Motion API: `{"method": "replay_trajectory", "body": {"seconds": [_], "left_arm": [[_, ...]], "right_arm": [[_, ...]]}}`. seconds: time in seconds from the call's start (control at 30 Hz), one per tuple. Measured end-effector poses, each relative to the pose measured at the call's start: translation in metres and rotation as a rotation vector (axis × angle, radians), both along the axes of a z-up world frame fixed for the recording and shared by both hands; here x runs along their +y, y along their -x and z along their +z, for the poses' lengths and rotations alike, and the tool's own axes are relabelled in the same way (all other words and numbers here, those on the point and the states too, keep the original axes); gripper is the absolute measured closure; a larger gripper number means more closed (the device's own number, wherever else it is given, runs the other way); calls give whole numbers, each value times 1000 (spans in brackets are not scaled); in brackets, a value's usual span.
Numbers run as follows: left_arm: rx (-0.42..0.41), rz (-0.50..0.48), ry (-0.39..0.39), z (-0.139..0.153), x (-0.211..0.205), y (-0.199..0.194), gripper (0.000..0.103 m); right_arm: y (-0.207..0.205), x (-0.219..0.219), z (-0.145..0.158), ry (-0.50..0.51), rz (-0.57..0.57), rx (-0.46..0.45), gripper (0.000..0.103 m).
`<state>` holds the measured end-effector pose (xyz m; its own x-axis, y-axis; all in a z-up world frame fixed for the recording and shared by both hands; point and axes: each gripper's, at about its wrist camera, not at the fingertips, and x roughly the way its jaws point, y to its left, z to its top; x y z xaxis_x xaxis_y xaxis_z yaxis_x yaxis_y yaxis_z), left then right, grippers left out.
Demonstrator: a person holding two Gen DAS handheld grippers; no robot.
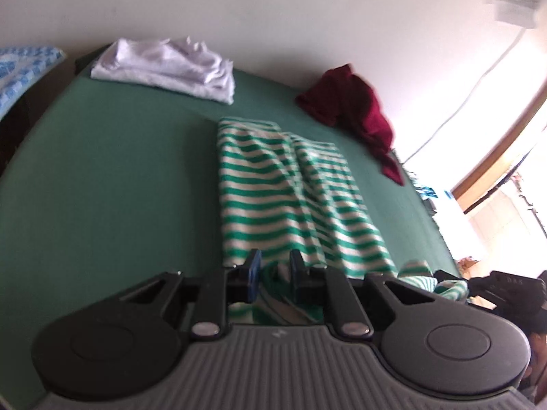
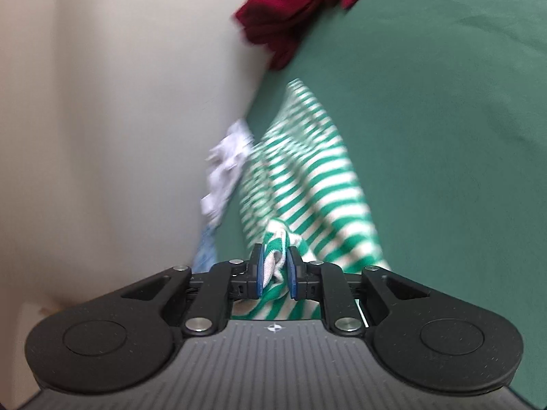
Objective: Fold clothes
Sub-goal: 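Pinch the garment end with the left gripper while the right gripper holds the cuff, then lift the strip end with both grippers and fold it over onto the garment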
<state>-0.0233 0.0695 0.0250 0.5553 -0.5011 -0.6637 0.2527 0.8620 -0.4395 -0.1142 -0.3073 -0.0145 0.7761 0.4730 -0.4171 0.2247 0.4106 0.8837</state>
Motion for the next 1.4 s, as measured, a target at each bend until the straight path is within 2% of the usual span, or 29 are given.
{"method": "replay_trajectory", "body": {"seconds": [0.03, 0.07, 0.1, 0.17, 0.23, 0.27, 0.3, 0.4, 0.5, 0.53, 0.6, 0.67, 0.7, 0.73, 0.77, 0.83, 0.93, 0.97, 1.07, 1.13, 1.2, 1.23, 1.27, 1.3, 1.4], "left_arm": [[11, 8, -2, -6, 2, -8, 88], [22, 16, -4, -12, 5, -17, 88], [24, 21, -16, -16, 8, -21, 88], [9, 19, -15, -14, 21, -17, 81], [-6, 10, -1, -11, 37, -4, 35], [-14, 10, -2, -9, 43, 5, 29], [-19, 13, -8, -8, 47, 15, 26], [11, -4, -6, -12, 44, 39, 26], [-6, -41, -28, -21, 20, 58, 24], [-18, -44, -50, -25, 11, 61, 24], [-11, -33, -63, -34, -1, 59, 25], [7, -18, -64, -42, -10, 53, 34], [13, -14, -57, -43, -12, 50, 48], [13, -10, -55, -42, -13, 48, 70], [10, -6, -57, -39, -14, 47, 76], [-27, 42, -84, -27, -14, 49, 103], [-100, 137, -168, -13, -10, 46, 103], [-94, 148, -192, -17, -9, 41, 103], [-3, 125, -231, -40, -11, 24, 103], [-12, 94, -206, -38, -11, 30, 103], [-53, 74, -160, -26, -6, 42, 103], [-66, 56, -140, -19, -4, 47, 100], [-80, 35, -129, -12, -3, 52, 95], [-95, 8, -125, -6, -4, 56, 90], [-130, -95, -109, 5, -19, 69, 88]], "right_arm": [[-3, -1, -4, 18, -35, 10, 79], [-6, -2, -7, 36, -71, 19, 64], [-8, -4, -10, 53, -98, 22, 60], [-3, -7, -3, 83, -92, -23, 60], [4, -10, 8, 162, -38, -74, 60], [7, -10, 14, 225, 8, -100, 60], [10, -4, 18, 314, 66, -117, 60], [16, 17, 22, 556, 267, -158, 60], [12, 38, 14, 697, 431, -190, 60], [9, 41, 12, 720, 453, -209, 60], [1, 40, 7, 704, 469, -234, 58], [-12, 38, 4, 671, 482, -243, 57], [-17, 36, 3, 653, 499, -237, 58], [-21, 35, 2, 635, 515, -230, 69], [-26, 35, 2, 618, 527, -223, 86], [-28, 35, 9, 605, 502, -220, 90], [-17, 26, 23, 571, 396, -244, 91], [-17, 25, 21, 589, 375, -227, 91], [-22, 33, 1, 655, 345, -136, 92], [-19, 34, -2, 646, 335, -125, 91], [-14, 36, 10, 705, 332, -146, 88], [-10, 37, 17, 742, 321, -156, 83], [-7, 37, 24, 780, 310, -167, 72], [-3, 38, 31, 815, 300, -186, 70], [5, 50, 56, 849, 373, -355, 70]]}}
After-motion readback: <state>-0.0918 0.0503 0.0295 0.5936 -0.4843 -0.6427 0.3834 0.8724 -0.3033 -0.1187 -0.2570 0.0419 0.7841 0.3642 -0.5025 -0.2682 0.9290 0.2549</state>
